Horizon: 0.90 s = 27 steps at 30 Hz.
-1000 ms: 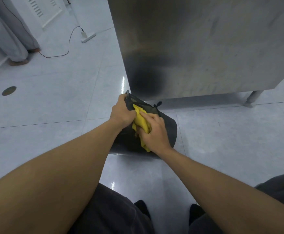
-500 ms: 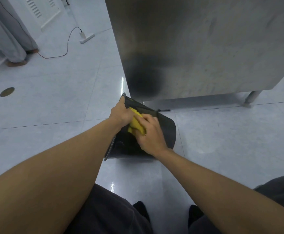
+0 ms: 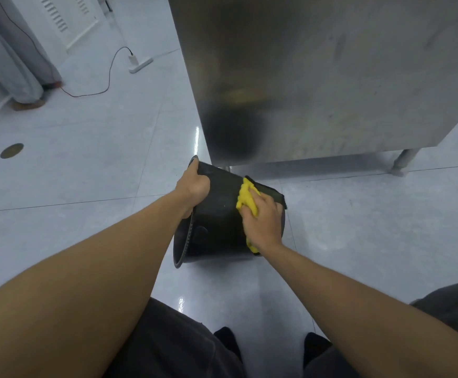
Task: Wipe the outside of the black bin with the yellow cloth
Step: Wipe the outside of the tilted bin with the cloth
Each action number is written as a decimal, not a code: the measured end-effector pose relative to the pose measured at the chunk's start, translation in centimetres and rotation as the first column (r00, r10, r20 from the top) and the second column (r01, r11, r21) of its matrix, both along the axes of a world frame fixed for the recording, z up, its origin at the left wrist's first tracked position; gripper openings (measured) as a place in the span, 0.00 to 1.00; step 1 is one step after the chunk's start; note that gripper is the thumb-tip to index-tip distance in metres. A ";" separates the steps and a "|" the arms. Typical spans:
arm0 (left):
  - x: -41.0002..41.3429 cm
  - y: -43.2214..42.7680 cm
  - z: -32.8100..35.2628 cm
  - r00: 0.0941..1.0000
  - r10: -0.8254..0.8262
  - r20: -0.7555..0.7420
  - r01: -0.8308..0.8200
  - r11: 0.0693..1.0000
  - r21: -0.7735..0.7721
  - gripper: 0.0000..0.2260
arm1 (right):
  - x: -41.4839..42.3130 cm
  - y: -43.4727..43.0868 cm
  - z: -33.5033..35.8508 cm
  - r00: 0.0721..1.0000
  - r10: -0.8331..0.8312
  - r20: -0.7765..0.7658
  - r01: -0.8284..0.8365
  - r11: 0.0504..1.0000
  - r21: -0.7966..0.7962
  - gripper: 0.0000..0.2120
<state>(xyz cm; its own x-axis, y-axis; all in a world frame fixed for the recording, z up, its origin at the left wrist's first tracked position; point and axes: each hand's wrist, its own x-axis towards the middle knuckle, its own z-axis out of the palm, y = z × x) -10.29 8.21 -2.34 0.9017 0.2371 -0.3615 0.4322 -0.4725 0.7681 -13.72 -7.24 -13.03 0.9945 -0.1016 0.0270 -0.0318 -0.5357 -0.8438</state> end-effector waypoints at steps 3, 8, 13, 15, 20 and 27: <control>-0.2 -0.8 0.5 0.999 0.021 0.034 -0.019 0.997 -0.075 0.24 | 0.4 2.3 2.2 0.952 0.243 0.186 -0.249 0.969 0.009 0.24; -0.6 -2.2 1.2 0.994 -0.082 0.071 0.088 0.993 -0.079 0.20 | 1.1 2.1 2.0 0.922 0.310 0.232 -0.284 0.949 -0.137 0.26; -0.6 -2.2 0.3 0.991 -0.114 0.063 0.117 0.992 -0.039 0.24 | 1.2 -0.3 0.3 0.999 -0.043 -0.020 0.039 0.986 -0.164 0.23; -0.7 -2.4 0.3 0.989 -0.141 0.031 0.142 0.989 -0.028 0.26 | 1.0 -1.2 0.4 0.971 -0.177 -0.159 0.164 0.982 -0.089 0.22; -0.7 -2.9 1.0 0.982 -0.175 0.066 0.178 0.983 -0.034 0.27 | 0.5 1.2 2.8 0.988 0.104 0.117 -0.102 0.994 -0.030 0.22; -1.0 -2.7 1.3 0.948 -0.303 0.095 0.308 0.951 -0.042 0.25 | 3.2 1.5 2.8 0.984 0.144 0.108 -0.136 0.987 -0.083 0.20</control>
